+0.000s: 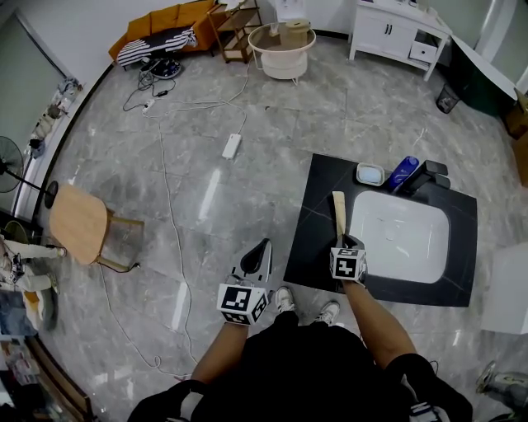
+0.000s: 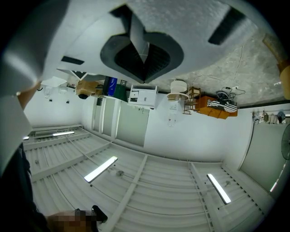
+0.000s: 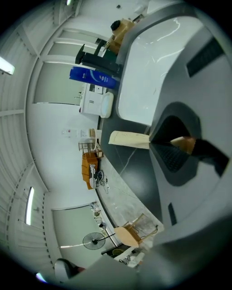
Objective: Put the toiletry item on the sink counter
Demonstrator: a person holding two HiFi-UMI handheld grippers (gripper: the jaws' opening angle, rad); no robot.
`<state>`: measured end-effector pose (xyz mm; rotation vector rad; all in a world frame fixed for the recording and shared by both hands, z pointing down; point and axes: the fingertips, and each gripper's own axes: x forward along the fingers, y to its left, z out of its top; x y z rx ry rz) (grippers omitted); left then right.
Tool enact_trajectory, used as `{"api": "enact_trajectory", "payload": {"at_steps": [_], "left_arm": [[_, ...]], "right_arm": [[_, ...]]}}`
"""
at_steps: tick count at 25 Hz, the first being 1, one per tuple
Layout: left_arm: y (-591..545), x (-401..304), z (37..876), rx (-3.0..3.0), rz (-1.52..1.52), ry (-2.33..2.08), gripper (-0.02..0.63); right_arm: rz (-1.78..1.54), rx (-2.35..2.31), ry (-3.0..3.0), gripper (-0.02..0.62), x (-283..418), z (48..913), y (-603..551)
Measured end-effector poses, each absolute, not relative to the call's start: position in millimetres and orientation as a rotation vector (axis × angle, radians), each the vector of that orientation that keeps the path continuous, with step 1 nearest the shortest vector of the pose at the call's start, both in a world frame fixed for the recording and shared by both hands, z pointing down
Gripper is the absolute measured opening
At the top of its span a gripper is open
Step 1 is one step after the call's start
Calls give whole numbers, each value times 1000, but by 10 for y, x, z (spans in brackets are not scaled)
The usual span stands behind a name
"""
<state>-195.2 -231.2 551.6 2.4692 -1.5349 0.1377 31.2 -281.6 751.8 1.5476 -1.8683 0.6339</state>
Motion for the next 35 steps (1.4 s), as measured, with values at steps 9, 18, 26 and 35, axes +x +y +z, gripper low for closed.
{"api": "enact_trajectory", "payload": {"at_steps": [9, 18, 26, 35], "left_arm": [[-2292, -1874, 5523, 2476, 140, -1518, 9], [-2335, -1709, 5461, 2507, 128, -1495, 9], [-2363, -1572, 5371, 2540, 124, -1472, 9], [-2402, -1350, 5272, 2592, 114, -1436, 9]], "right_arm": [[697, 1504, -1931, 120, 253, 7528, -2746], [587, 1554, -2126, 107, 264, 6728, -2813], [328, 1624, -2302, 66, 358, 5704, -2785], [206, 1714, -2520, 6, 459, 4750, -2580]]}}
